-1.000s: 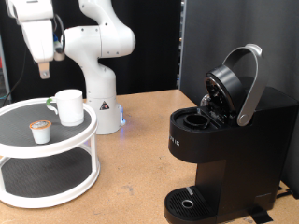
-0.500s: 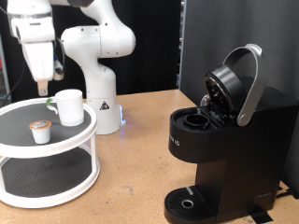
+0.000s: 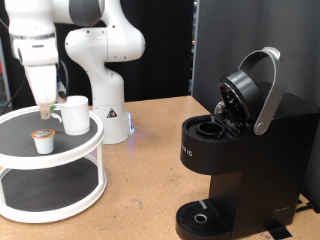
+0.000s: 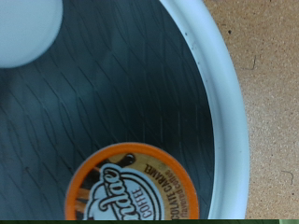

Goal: Make a cup of coffee with the keurig machine

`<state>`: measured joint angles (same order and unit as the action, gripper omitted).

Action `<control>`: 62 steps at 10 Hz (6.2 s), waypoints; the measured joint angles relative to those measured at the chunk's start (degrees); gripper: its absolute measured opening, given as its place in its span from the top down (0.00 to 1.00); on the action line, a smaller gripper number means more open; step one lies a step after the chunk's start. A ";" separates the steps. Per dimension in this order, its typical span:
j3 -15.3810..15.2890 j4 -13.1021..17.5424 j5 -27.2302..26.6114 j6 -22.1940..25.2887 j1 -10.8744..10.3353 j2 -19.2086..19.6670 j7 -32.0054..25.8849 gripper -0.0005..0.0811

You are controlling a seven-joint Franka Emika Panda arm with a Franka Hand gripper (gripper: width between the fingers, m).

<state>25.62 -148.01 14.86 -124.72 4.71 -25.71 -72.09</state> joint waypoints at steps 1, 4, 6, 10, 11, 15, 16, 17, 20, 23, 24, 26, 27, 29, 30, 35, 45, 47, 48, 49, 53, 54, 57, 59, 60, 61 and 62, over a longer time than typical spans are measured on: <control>0.14 -0.77 0.23 -2.15 0.10 0.93 0.02 0.01; 0.69 -2.12 0.25 -6.71 0.12 3.16 0.20 0.01; 0.85 -2.55 0.25 -7.56 0.12 4.02 0.20 0.01; 1.02 -3.82 0.25 -11.17 0.12 5.44 0.19 0.01; 1.02 -4.13 0.31 -11.96 0.13 5.96 0.19 0.01; 1.05 -5.49 0.62 -15.60 0.38 8.13 0.19 0.01; 1.05 -5.72 0.62 -15.94 0.39 8.35 0.19 0.01; 1.06 -5.77 0.62 -16.00 0.39 8.56 0.19 0.01; 1.19 -5.77 0.61 -16.33 0.39 8.84 0.19 0.25; 1.39 -5.76 0.59 -16.47 0.39 8.83 0.18 0.42; 1.41 -5.75 0.49 -16.48 0.39 8.80 0.04 0.42; 1.44 -5.38 -1.22 -14.92 0.31 8.19 -1.22 0.42; 1.44 -4.62 -3.13 -12.13 0.14 7.07 -2.42 0.42; 1.32 -2.34 -5.55 -5.61 -0.22 3.68 -3.56 0.42; 1.18 -1.25 -5.96 -2.94 -0.23 1.94 -3.74 0.43; 0.83 0.18 -9.19 1.49 -0.49 -0.80 -3.87 0.43; -3.17 4.04 -29.50 1.93 -6.48 -2.19 6.25 0.43; -5.35 3.97 -34.20 -2.69 -8.39 -0.94 10.51 0.43; -6.21 4.39 -36.40 -3.74 -9.61 -0.17 11.41 0.43; -6.68 5.34 -37.69 -3.45 -11.01 0.78 11.33 0.43; -8.21 11.65 -38.01 0.83 -14.93 6.08 10.47 0.43; -8.15 11.52 -38.01 0.83 -14.88 6.04 10.47 0.43; -8.13 11.78 -38.02 3.03 -15.18 6.27 8.90 0.43; -8.83 13.35 -38.20 3.69 -16.18 8.01 9.31 0.43; -9.22 14.43 -39.13 3.40 -16.65 9.34 9.41 0.43; -9.35 15.59 -40.18 3.32 -17.13 10.65 9.31 0.43; -9.55 16.80 -40.75 3.33 -17.52 11.90 9.18 0.43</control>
<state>16.08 -131.21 -25.89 -121.39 -12.82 -13.81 -62.91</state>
